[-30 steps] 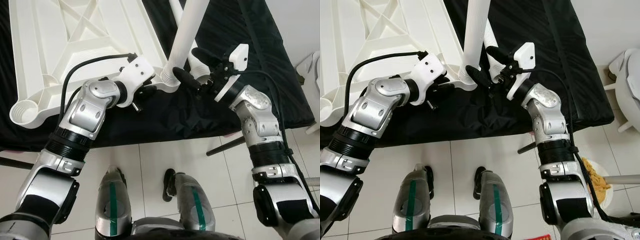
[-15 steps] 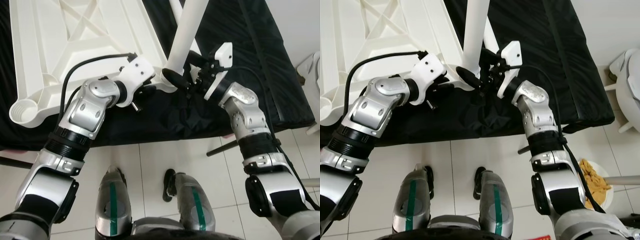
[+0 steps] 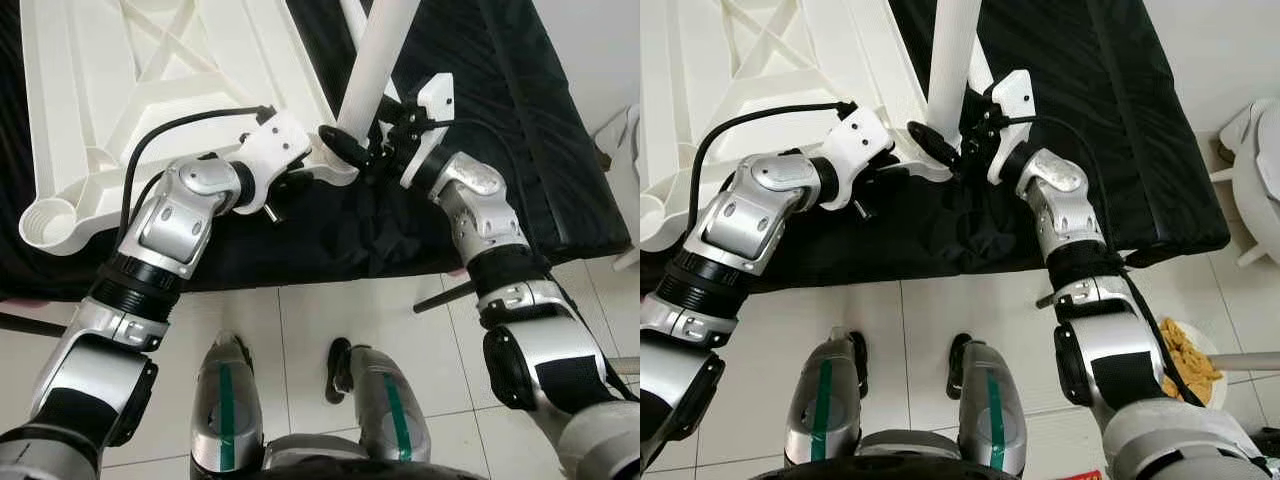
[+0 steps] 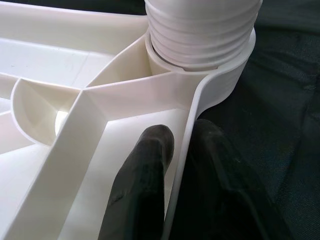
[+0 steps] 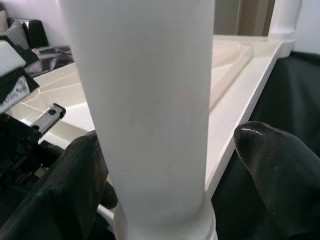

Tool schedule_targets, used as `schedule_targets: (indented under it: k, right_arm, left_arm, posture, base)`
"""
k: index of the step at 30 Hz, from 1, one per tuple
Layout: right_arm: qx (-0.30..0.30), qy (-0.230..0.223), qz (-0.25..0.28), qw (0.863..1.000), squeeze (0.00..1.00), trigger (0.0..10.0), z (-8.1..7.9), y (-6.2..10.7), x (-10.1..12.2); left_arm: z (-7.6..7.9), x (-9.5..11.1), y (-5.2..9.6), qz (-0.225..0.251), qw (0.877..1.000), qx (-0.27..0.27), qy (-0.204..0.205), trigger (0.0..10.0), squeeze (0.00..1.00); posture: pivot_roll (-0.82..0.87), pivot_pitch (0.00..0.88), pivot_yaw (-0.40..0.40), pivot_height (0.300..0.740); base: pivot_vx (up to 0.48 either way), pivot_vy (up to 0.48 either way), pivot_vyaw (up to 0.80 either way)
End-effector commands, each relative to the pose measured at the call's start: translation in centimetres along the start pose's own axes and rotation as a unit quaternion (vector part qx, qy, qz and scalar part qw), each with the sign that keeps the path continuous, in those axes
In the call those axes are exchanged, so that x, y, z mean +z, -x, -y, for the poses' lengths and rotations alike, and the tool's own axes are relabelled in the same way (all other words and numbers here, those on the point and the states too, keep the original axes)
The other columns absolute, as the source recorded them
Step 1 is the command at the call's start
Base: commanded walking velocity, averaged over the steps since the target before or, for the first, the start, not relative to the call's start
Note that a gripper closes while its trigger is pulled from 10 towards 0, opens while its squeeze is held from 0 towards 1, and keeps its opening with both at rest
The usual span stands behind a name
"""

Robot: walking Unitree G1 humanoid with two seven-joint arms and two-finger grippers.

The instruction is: Building children table

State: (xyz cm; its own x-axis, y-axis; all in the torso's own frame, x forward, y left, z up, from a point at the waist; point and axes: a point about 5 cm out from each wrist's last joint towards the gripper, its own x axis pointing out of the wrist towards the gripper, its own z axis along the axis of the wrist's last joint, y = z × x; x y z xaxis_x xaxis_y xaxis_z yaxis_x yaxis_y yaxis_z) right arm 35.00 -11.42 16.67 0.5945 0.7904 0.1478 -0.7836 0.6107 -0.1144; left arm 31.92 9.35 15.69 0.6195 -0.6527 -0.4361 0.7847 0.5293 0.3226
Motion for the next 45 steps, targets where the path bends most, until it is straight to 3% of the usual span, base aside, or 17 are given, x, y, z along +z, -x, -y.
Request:
schedule_targets:
  k: [1, 2, 3, 4, 5, 16, 17, 18, 19, 21, 22, 31, 45]
  right_arm:
    - [0.0, 0.006, -0.002, 1.0, 0.0, 7.4, 0.4, 0.3, 0.0]
    - [0.002, 0.009, -0.002, 1.0, 0.0, 4.4, 0.5, 0.4, 0.1]
    - [0.002, 0.009, -0.002, 1.0, 0.0, 4.4, 0.5, 0.4, 0.1]
    - [0.005, 0.012, -0.002, 1.0, 0.0, 0.5, 0.6, 0.5, 0.2]
    - [0.007, 0.014, -0.002, 1.0, 0.0, 0.0, 0.7, 0.5, 0.2]
    - [0.024, 0.016, -0.005, 1.0, 0.0, 0.0, 0.4, 0.7, -0.1]
    - [0.025, 0.016, -0.006, 1.0, 0.0, 0.7, 0.3, 0.7, -0.1]
    - [0.025, 0.016, -0.006, 1.0, 0.0, 0.7, 0.3, 0.7, -0.1]
    - [0.023, 0.015, -0.007, 1.0, 0.0, 4.5, 0.3, 0.7, -0.1]
    - [0.023, 0.015, -0.007, 1.0, 0.0, 4.5, 0.3, 0.7, -0.1]
    - [0.019, 0.012, -0.007, 1.0, 0.0, 10.0, 0.3, 0.7, -0.1]
    - [-0.006, 0.006, -0.002, 1.0, 0.0, 10.0, -1.0, 0.4, -0.1]
    - [-0.147, 0.003, 0.014, 0.989, 0.0, 10.0, -3.1, 0.5, -0.8]
  left_arm:
    - [-0.4, 0.5, 0.2, 0.0, 1.0, 0.025, -0.018, 10.0, 0.0]
    - [-0.5, 0.5, 0.2, 0.0, 1.0, 0.025, -0.017, 10.0, 0.0]
    - [-0.5, 0.5, 0.2, 0.0, 1.0, 0.025, -0.017, 10.0, 0.0]
    - [-0.5, 0.6, 0.1, 0.001, 1.0, 0.025, -0.017, 10.0, 0.0]
    - [-0.5, 0.6, 0.1, 0.001, 1.0, 0.026, -0.017, 10.0, 0.0]
    - [-0.5, 0.7, 0.1, 0.002, 0.999, 0.026, -0.018, 10.0, 0.0]
    - [-0.5, 0.8, 0.1, 0.003, 0.999, 0.026, -0.018, 10.0, 0.0]
    - [-0.5, 0.8, 0.1, 0.003, 0.999, 0.026, -0.018, 10.0, 0.0]
    - [-0.5, 0.8, 0.1, 0.003, 0.999, 0.026, -0.019, 10.0, 0.0]
    - [-0.5, 0.8, 0.1, 0.003, 0.999, 0.026, -0.019, 10.0, 0.0]
    - [-0.4, 0.8, 0.0, 0.003, 0.999, 0.026, -0.019, 10.0, 0.0]
    - [-0.2, 0.8, 0.0, 0.005, 0.999, 0.028, -0.015, 10.0, 0.0]
    - [0.1, 0.8, 0.0, 0.008, 1.0, 0.025, -0.013, 10.0, 0.0]
  posture:
    - [0.05, 0.097, -0.043, 0.74]
    - [0.05, 0.097, -0.042, 0.74]
    - [0.05, 0.097, -0.042, 0.74]
    - [0.05, 0.097, -0.043, 0.74]
    - [0.05, 0.096, -0.041, 0.74]
    - [0.04, 0.098, -0.04, 0.74]
    - [0.04, 0.1, -0.041, 0.74]
    - [0.04, 0.1, -0.041, 0.74]
    - [0.04, 0.1, -0.041, 0.74]
    - [0.04, 0.1, -0.041, 0.74]
    - [0.04, 0.101, -0.043, 0.74]
    - [0.04, 0.103, -0.057, 0.74]
    - [0.04, 0.098, -0.057, 0.74]
  base:
    - [0.0, 0.0, 0.0]
    - [0.0, 0.0, 0.0]
    - [0.0, 0.0, 0.0]
    - [0.0, 0.0, 0.0]
    - [0.0, 0.0, 0.0]
    - [0.0, 0.0, 0.0]
    - [0.0, 0.0, 0.0]
    - [0.0, 0.0, 0.0]
    - [0.0, 0.0, 0.0]
    - [0.0, 0.0, 0.0]
    - [0.0, 0.0, 0.0]
    - [0.0, 0.0, 0.0]
    - [0.0, 0.0, 0.0]
